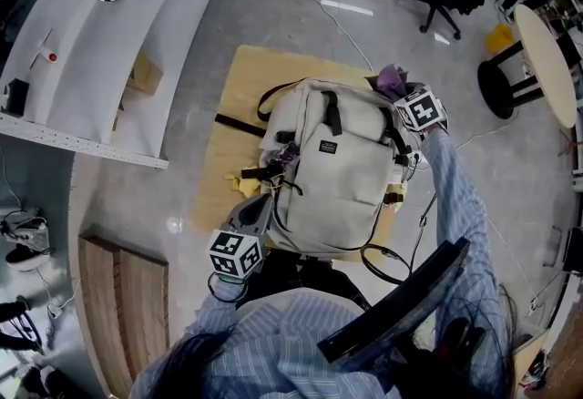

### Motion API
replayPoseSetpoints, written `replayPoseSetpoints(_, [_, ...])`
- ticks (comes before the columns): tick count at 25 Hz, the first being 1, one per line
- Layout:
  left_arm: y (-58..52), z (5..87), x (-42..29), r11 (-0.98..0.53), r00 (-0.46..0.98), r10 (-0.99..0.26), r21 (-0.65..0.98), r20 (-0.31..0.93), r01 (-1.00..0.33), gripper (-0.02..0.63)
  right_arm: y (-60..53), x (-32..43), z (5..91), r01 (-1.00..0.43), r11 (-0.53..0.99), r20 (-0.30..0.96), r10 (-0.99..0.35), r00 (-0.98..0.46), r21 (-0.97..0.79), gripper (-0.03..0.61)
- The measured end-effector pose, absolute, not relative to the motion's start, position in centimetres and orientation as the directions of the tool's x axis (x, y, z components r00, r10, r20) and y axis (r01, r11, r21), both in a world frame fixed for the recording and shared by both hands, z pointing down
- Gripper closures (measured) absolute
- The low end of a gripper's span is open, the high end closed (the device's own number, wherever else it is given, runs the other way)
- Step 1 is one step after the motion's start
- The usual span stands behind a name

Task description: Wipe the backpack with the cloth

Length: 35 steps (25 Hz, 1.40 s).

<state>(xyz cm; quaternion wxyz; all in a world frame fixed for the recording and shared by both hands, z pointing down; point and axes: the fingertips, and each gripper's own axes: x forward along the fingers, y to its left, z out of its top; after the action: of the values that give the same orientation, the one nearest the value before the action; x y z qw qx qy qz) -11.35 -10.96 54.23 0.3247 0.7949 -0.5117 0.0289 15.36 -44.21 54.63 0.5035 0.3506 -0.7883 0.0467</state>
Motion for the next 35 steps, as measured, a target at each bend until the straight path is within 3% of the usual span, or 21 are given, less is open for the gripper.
replayPoseSetpoints(35, [-6.2,55.3,-22.7,-0.013,0.236,-0.890,0.497,0.391,-0.868,0.609,-41.0,-15.5,54.5,-0.176,0.955,0.814,-0.295,-0.501,0.237,0.529])
